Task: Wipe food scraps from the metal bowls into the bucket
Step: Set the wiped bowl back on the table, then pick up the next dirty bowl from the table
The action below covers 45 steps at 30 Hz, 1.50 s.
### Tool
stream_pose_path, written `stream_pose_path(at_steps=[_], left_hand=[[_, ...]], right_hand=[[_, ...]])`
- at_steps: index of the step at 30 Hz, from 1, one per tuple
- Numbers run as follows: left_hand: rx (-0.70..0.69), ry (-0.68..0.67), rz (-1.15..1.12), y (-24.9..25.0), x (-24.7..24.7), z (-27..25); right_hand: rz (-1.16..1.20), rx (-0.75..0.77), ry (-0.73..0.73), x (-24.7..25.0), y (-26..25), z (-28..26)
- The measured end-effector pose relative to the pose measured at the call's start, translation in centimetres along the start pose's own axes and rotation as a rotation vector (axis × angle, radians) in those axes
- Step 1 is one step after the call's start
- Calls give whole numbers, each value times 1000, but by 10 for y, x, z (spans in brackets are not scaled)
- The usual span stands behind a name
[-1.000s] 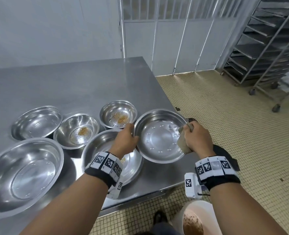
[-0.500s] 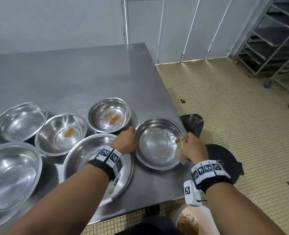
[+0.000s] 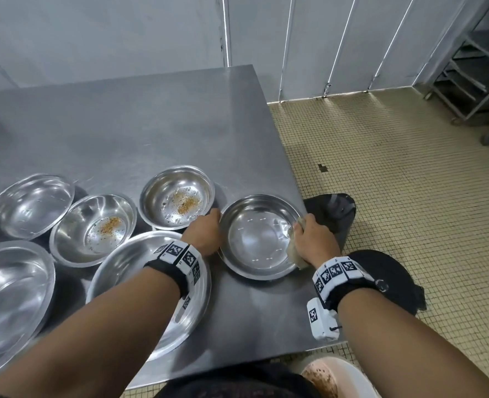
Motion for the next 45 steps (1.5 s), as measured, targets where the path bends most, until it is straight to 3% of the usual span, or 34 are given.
stream_pose_path(at_steps=[3, 6, 9, 11, 17, 20, 25, 29, 33, 38, 41, 45], left_hand=[[-14, 5, 1, -4, 3, 1], [-38, 41, -31, -9, 16, 3], [8, 98, -114, -25, 31, 8], [35, 158, -133, -41, 43, 12], [107, 303, -111, -114, 84, 29], [156, 329, -101, -144, 103, 40], [185, 213, -66, -170, 100, 66], [160, 125, 39, -178, 87, 83], [191, 99, 23, -182, 85, 92], [236, 268, -174, -176, 105, 89], [285, 400, -493, -169, 124, 78], [318, 347, -841, -150, 140, 55]], right_hand=[[15, 41, -1, 13, 2, 5], [13, 103, 123, 45, -5, 17], [45, 190, 219, 73, -37, 30], [111, 222, 205, 77, -71, 39], [315, 325, 45, 28, -191, 56], [289, 337, -49, -13, -228, 61], [81, 198, -52, -61, -236, 82], [23, 208, -150, -83, -237, 93], [5, 230, -127, -83, -242, 99], [31, 252, -65, -64, -253, 104], [126, 287, -33, -46, -259, 103], [239, 357, 31, -15, -257, 91]])
Point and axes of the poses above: each hand's wrist, its own z-axis towards the middle knuckle, its own x-axis out of the back of the hand, y = z × x, the point moved 5 cm from there along z, towards the middle knuckle, and after that the axes turned 10 degrees about y, right-handed, at the moved point
